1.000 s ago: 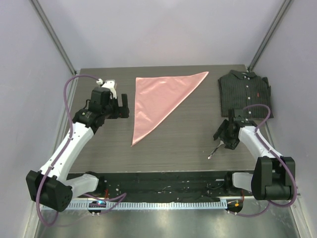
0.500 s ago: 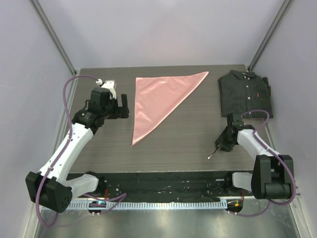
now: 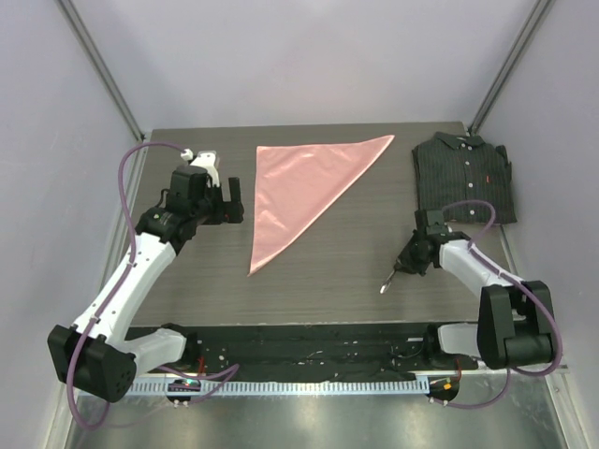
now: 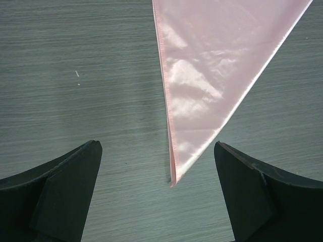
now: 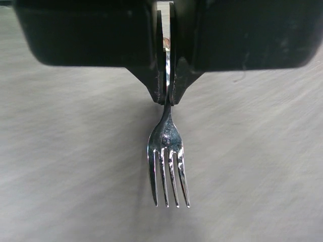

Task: Fold the napkin, place the utensils inside, and roll it up
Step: Grab a utensil with the right arm, then place the utensil onto the napkin, then fold the napkin

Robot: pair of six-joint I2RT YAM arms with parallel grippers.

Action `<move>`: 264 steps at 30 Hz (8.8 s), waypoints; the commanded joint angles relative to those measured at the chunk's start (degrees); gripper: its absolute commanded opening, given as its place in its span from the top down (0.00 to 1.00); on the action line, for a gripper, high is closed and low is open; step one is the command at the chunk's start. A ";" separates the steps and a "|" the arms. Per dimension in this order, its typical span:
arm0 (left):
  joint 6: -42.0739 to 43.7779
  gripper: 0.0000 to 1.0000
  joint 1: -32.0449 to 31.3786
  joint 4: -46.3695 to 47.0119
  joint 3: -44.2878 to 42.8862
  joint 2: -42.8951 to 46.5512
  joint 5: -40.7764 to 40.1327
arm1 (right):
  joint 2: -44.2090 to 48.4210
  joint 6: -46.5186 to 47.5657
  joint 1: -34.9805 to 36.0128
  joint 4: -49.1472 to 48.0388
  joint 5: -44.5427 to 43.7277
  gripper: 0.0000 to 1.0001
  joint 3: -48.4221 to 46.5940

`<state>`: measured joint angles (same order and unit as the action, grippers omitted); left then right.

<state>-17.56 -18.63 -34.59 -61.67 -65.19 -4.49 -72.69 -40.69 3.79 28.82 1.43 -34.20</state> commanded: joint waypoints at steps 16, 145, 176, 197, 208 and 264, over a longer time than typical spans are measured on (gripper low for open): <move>0.25 0.00 0.26 1.02 0.15 1.03 -1.31 | -44.27 -14.76 19.67 -20.12 -3.80 0.99 -50.16; 0.77 0.00 0.26 0.40 -0.56 -2.75 -0.08 | -67.15 -0.27 -5.55 -25.74 15.53 0.75 -64.95; 1.04 0.00 0.18 1.28 -0.03 1.11 0.62 | -49.49 -3.87 -0.72 -41.82 12.20 0.99 -33.94; 0.07 0.00 0.26 3.21 1.29 5.77 3.43 | -20.22 -2.56 2.80 -40.53 5.60 0.88 0.97; -0.19 0.00 0.26 3.30 1.38 6.21 4.14 | -5.20 2.36 -1.15 -26.89 -0.55 0.42 0.35; -0.02 0.00 0.26 3.65 1.55 5.69 4.14 | -25.23 -8.27 -15.83 -55.54 8.59 0.93 5.28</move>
<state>-17.56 -18.63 -33.21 -60.12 -59.72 -1.21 -96.16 -51.42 -11.84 -32.05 12.12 -29.80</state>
